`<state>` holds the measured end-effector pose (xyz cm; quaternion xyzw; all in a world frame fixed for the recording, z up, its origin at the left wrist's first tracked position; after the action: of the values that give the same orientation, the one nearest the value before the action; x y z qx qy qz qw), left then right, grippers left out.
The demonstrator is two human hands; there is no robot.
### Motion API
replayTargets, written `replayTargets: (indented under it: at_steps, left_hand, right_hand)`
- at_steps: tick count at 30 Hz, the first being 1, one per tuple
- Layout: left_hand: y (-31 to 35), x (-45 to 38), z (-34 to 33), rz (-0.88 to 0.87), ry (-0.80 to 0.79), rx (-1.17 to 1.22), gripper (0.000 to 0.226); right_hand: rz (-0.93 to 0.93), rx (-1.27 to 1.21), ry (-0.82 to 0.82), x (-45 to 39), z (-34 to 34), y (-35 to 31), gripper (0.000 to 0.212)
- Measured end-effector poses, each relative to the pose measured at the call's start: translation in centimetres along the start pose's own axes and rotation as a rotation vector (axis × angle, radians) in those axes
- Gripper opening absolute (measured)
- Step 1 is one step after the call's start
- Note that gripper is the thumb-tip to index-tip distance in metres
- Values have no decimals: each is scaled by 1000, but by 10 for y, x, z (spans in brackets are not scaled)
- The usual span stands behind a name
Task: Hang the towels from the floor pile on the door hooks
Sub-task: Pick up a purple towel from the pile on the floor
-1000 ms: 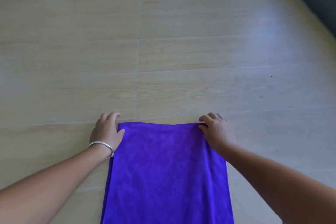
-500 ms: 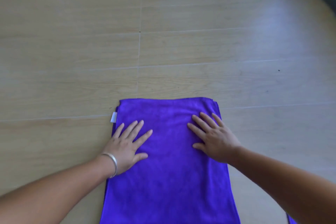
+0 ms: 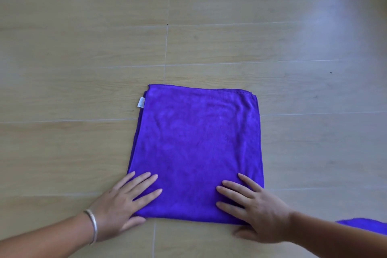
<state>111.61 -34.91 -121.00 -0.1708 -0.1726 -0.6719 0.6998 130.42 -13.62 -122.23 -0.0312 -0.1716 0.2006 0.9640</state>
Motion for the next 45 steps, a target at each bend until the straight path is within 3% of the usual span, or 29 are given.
replayTargets:
  at_steps: [3,6,10,13,15,17,20,27,32,36,45]
  left_hand:
    - [-6,9,7,-35,55,86,46]
    - [-8,10,20,-47,164,115,56]
    - [-10,11,32,-52,178,154,55]
    - [-17,17,58,66,214,282,12]
    - [-26,20,71,221,183,460,29]
    - [-33,27,88,377,166,558,31]
    - [-35,41,127,447,149,645,32]
    - [-64,102,274,539,249,728,23]
    - [-71,167,389,579,240,769,18]
    - [-76,244,521,594,326,771,16]
    - [-74,411,792,529,522,637,13]
  right_hand:
    - [-38,4,39,1,2,0,50]
    - [-58,12,76,4,2,2,45]
    - [-88,40,29,8,1,3,45]
    - [-224,-54,50,10,31,14,41]
    - [-372,-224,31,17,55,25,31]
    - [-563,-407,-11,32,74,38,23]
    - [-746,-528,44,57,124,51,22]
    - [-790,-447,174,99,298,72,18]
    - [-737,-301,49,129,436,64,24]
    - [-651,-233,7,173,580,39,23]
    - [-543,-332,354,275,883,-12,10]
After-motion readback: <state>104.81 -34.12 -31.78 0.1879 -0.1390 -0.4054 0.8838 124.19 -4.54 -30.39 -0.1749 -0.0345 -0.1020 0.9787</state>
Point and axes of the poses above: each hand's wrist, its own x-axis away from the middle knuckle, its own z-axis out of the back of the hand, y = z × x, the point moved 7 cm from there along -x, towards the middle knuckle, and after that the axes turned 6 degrees about -y, right-handed, at the moved point
